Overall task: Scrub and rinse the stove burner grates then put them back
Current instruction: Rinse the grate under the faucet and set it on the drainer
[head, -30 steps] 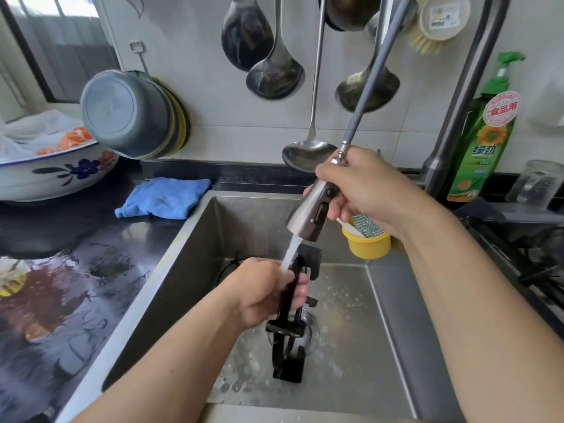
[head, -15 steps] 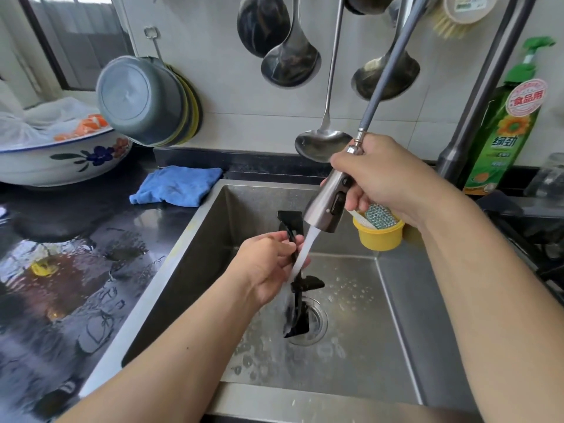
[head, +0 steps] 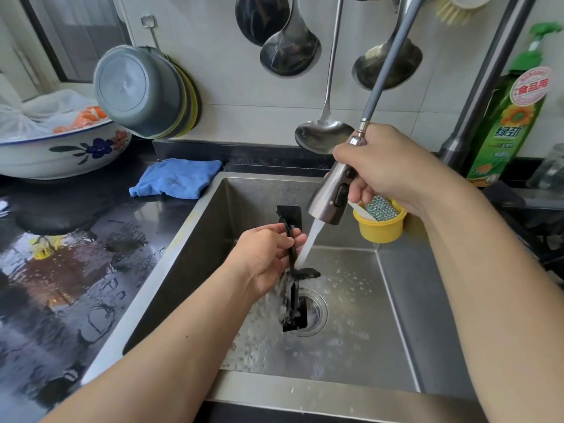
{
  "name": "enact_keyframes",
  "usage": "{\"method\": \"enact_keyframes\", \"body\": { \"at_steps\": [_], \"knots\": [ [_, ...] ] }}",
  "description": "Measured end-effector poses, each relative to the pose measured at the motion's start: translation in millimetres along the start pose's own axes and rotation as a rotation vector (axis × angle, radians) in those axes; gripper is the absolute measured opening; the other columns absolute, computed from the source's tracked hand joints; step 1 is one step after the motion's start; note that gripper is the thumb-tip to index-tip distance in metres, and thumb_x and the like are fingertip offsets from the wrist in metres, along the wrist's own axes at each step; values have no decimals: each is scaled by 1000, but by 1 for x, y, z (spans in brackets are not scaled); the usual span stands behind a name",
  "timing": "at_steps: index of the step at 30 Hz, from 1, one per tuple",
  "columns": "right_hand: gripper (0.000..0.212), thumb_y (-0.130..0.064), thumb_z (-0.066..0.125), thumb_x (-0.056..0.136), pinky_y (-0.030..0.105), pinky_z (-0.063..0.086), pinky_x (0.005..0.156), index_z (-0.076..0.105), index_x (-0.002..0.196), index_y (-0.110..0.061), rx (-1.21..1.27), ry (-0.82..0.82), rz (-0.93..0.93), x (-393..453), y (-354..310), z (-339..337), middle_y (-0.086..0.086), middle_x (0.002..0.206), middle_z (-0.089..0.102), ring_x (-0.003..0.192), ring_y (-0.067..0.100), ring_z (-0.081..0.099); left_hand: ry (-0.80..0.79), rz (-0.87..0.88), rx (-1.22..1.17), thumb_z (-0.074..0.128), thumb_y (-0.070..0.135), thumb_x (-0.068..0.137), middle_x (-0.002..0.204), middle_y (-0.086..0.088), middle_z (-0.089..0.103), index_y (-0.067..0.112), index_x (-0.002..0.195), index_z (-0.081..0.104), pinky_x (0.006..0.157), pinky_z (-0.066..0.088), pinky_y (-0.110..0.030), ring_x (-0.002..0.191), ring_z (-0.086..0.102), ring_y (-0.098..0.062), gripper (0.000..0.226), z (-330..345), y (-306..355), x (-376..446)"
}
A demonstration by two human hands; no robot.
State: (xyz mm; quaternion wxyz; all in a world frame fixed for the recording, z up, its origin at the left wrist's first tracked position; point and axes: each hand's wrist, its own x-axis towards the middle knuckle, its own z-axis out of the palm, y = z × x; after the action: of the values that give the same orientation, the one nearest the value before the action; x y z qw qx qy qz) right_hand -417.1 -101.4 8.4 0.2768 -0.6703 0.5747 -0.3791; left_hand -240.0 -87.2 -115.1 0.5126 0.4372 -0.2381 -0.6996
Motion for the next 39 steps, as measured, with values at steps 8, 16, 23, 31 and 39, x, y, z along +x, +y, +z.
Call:
{"method": "enact_keyframes", "body": {
  "at_steps": [8,16,23,31,39],
  "knots": [
    [11,-24,55,91,41,49,59,52,88,-14,-9,-9,23,1,7,-5,14,68,58,58,36,71,-57,-34,197,49,-13,96,97,-19,72,-7,121,63,68,61,-36,76,71,-25,29,-3,-1,-6],
    [12,-23,50,95,39,56,57,50,88,-14,-34,77,11,2,5,3,2,62,57,58,28,73,-44,85,512,44,-11,99,75,-17,62,-4,93,64,54,41,-32,53,52,-22,22,7,-6,-15],
    [12,-27,48,95,21,41,41,47,88,-17,-161,138,73,1,15,-12,7,70,66,40,12,61,127,218,1046,59,47,99,57,-1,48,18,71,79,43,31,-21,38,38,-11,45,3,-4,-12],
    [12,-25,46,92,25,45,46,45,84,-16,-128,95,74,-3,10,-11,5,64,60,40,15,60,284,247,947,59,44,92,54,-3,60,11,52,70,58,36,-33,46,43,-18,52,1,3,-12],
    [14,-24,45,95,21,40,42,47,86,-14,-58,70,38,-5,2,-3,2,65,55,50,21,66,268,240,794,61,29,89,51,-4,55,12,54,64,51,27,-31,42,34,-16,39,3,3,-10]
  ]
}}
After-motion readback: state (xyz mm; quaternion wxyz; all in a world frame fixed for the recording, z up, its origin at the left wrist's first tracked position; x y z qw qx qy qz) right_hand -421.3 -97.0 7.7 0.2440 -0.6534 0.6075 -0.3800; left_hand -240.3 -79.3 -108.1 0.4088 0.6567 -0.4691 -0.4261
